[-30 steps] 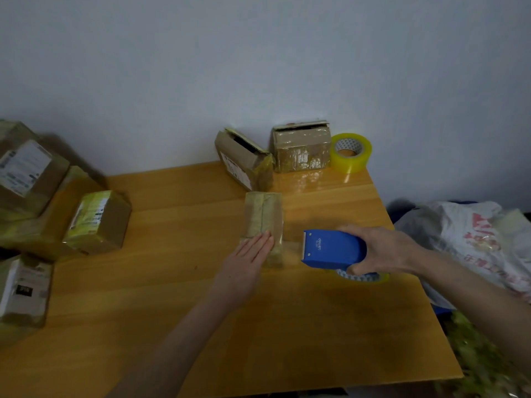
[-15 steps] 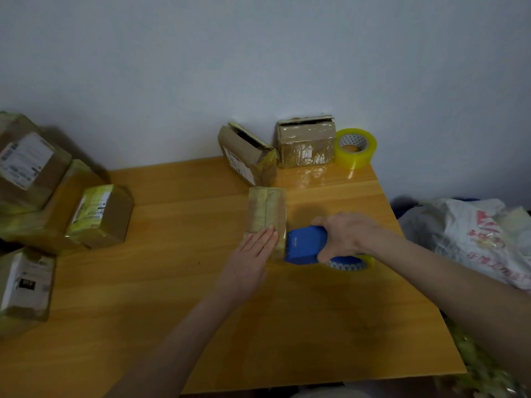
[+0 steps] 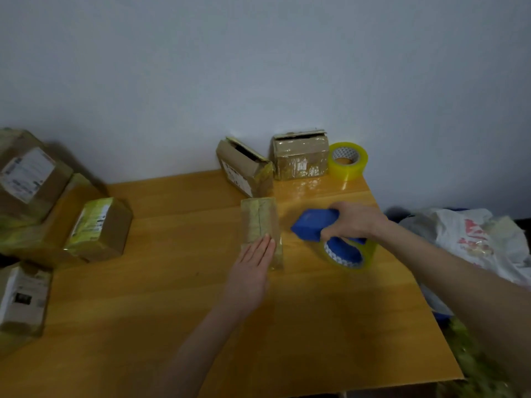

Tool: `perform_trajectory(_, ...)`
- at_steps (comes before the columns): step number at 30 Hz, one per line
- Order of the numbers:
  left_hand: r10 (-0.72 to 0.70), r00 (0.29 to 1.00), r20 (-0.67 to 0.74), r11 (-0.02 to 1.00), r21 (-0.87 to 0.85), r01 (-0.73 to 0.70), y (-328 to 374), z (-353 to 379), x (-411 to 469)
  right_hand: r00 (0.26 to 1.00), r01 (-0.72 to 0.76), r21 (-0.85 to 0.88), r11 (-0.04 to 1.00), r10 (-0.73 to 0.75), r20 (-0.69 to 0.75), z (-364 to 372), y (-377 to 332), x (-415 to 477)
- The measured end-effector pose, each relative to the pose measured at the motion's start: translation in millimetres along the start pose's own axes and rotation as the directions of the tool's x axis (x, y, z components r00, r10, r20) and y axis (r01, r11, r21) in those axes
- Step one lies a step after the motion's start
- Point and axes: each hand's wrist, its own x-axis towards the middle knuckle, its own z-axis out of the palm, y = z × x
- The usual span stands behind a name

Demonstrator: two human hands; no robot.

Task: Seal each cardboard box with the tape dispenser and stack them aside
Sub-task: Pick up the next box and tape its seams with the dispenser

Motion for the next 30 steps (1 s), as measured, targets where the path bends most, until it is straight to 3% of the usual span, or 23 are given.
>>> perform_trajectory(2,0.001,1.0,0.009,1.0,-0.009,-0.001,-1,3,1,0.991,-0.062,0.455,0.888,0.109,-0.079,2,22,10)
perform_trajectory(5,0.047,0.999,0.024,0.993,-0.111,-0.044,-3,0,0,0.959,-0.214,0.826,0.521,0.273,0.076,24,37,26)
perform_trajectory(8,-0.043,0.991,-0.128,0.927,-0.376,-0.008,-3,-15,-3,0.94,-0.303,0.924,0.235,0.235,0.248,43,37,42)
perform_trajectory(10,-0.23,0.933,-0.276,0.884,-0.461,0.082,-6,-20,-9,0.932,-0.325,0.933,0.157,0.222,0.287,50,34,51)
perform_trajectory(12,-0.401,0.863,-0.308,0.829,-0.523,0.199,-11,-23,-15,0.927,-0.333,0.934,0.13,0.225,0.3,56,34,58)
perform_trajectory(14,-0.534,0.815,-0.225,0.742,-0.587,0.324,-18,-25,-21,0.925,-0.338,0.92,0.199,0.252,0.285,59,34,60)
perform_trajectory(15,-0.586,0.793,-0.168,0.683,-0.629,0.372,-22,-25,-24,0.927,-0.327,0.89,0.317,0.289,0.238,58,35,59)
perform_trajectory(17,-0.642,0.763,-0.08,0.597,-0.677,0.431,-25,-26,-28,0.934,-0.258,0.688,0.679,0.358,-0.004,52,38,55)
perform_trajectory(18,-0.658,0.751,-0.053,0.572,-0.684,0.453,-25,-25,-28,0.932,-0.193,0.518,0.833,0.321,-0.169,49,37,50)
perform_trajectory(19,-0.677,0.736,-0.028,0.545,-0.691,0.475,-22,-25,-26,0.919,-0.104,0.381,0.919,0.235,-0.315,49,32,43)
perform_trajectory(21,-0.709,0.704,0.045,0.46,-0.727,0.51,-13,-25,-13,0.905,0.076,0.294,0.953,0.057,-0.421,59,8,24)
perform_trajectory(24,-0.689,0.699,0.191,0.327,-0.779,0.535,0,-21,15,0.969,0.153,0.277,0.949,-0.09,-0.228,95,-41,7)
perform_trajectory(26,-0.675,0.702,0.229,0.334,-0.753,0.567,5,-17,29,0.982,0.134,0.274,0.952,-0.09,-0.166,107,-62,7)
perform_trajectory(30,-0.672,0.715,0.193,0.387,-0.732,0.561,6,-9,34,0.981,0.126,0.254,0.959,-0.083,-0.175,107,-68,11)
